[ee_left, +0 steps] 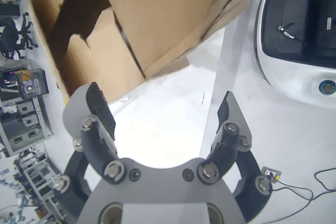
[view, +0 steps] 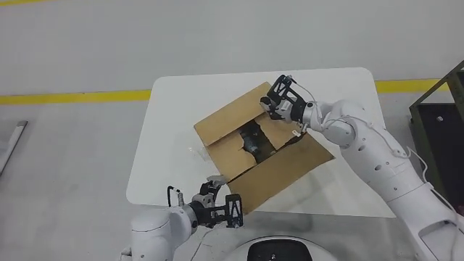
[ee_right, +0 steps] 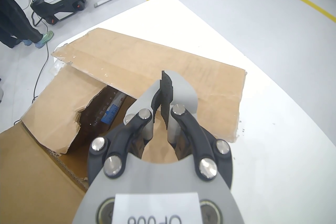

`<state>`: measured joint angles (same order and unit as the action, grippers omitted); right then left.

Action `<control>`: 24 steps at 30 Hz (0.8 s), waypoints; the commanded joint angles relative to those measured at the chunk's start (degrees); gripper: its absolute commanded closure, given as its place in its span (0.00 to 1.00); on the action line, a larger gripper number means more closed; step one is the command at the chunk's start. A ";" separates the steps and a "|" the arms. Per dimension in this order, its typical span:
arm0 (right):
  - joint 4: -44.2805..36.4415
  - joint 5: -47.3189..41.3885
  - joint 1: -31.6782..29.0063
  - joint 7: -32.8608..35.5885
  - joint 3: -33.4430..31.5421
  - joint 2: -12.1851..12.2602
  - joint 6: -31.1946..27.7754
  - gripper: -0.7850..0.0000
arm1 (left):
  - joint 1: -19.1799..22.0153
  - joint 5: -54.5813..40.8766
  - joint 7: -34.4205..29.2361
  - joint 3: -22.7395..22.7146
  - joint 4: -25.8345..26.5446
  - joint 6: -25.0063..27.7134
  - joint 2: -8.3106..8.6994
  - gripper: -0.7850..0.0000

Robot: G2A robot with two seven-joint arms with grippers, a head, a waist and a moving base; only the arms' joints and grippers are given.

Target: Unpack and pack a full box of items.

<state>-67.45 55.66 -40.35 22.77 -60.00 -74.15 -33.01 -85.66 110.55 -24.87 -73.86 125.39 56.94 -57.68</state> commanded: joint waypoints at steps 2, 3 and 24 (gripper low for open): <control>-0.08 0.10 -0.22 0.08 -0.13 0.07 0.14 1.00 | 0.78 3.31 2.45 2.94 -0.76 -1.04 0.02 0.00; -0.13 0.08 -0.33 0.09 -0.14 0.09 0.14 1.00 | 1.10 3.96 3.41 3.61 -1.07 -1.62 0.01 0.00; -0.80 -0.24 -0.68 2.67 -1.03 0.79 -2.49 1.00 | 5.08 -3.62 9.06 3.88 -6.25 -12.01 -0.86 1.00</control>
<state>-68.19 55.40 -41.01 25.35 -60.92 -73.42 -35.34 -80.63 107.87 -15.73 -69.60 119.13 44.97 -58.53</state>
